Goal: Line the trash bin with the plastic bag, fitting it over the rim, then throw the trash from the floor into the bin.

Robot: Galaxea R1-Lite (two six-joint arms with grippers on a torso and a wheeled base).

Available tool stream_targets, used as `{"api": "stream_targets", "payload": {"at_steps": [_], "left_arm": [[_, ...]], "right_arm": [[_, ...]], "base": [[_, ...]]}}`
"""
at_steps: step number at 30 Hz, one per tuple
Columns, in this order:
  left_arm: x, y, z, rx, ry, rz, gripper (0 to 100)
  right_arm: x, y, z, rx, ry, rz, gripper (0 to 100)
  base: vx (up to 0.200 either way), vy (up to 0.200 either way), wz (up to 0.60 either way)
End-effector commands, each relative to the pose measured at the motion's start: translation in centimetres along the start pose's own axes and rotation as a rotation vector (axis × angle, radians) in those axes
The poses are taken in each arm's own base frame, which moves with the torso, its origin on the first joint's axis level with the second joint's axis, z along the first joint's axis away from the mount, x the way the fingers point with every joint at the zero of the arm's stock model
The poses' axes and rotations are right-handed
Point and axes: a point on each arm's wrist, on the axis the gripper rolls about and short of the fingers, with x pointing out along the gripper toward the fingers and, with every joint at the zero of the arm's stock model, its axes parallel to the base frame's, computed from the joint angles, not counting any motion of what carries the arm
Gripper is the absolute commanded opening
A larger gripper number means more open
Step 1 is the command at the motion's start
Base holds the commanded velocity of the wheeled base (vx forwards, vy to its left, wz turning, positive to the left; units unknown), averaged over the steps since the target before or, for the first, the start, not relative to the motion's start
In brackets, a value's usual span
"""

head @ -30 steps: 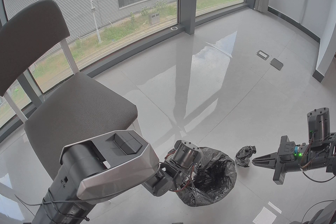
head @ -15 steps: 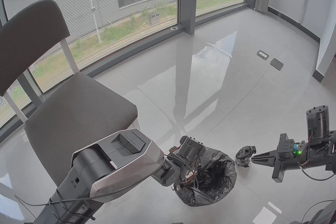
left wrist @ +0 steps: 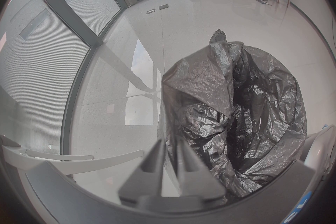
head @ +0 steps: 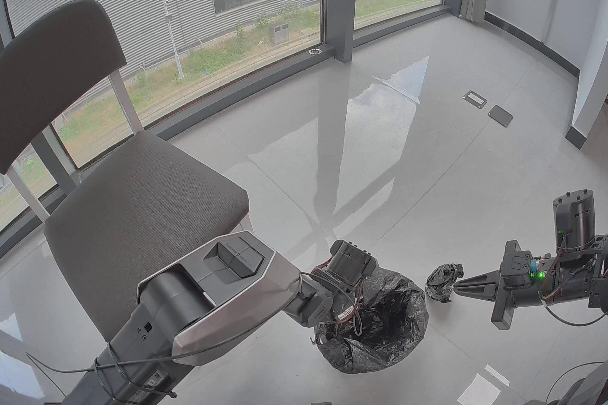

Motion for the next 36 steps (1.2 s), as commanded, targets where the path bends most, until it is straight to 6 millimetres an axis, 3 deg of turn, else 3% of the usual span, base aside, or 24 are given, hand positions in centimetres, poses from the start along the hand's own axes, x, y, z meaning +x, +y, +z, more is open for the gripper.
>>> {"api": "stream_targets", "payload": {"at_steps": [1,8,18,36], "left_arm": [[0.1,0.0,-0.1,-0.002,0.004,0.005,0],[0.1,0.9,-0.2,-0.024,0.008,0.023,0],[0.1,3.7,-0.7,-0.067,0.037,0.103,0],[-1.6,5.0,-2.9,-0.078,0.109,0.116,0]], "right_arm": [[0.0,0.0,0.0,-0.001,-0.001,0.0,0],[0.0,0.0,0.0,-0.001,-0.002,-0.001,0],[0.0,-0.1,0.1,-0.002,-0.003,-0.002,0],[0.1,-0.1,0.1,-0.001,-0.002,-0.001,0]], "base": [[0.0,0.0,0.0],[0.0,0.0,0.0],[0.0,0.0,0.0],[0.0,0.0,0.0]]}}
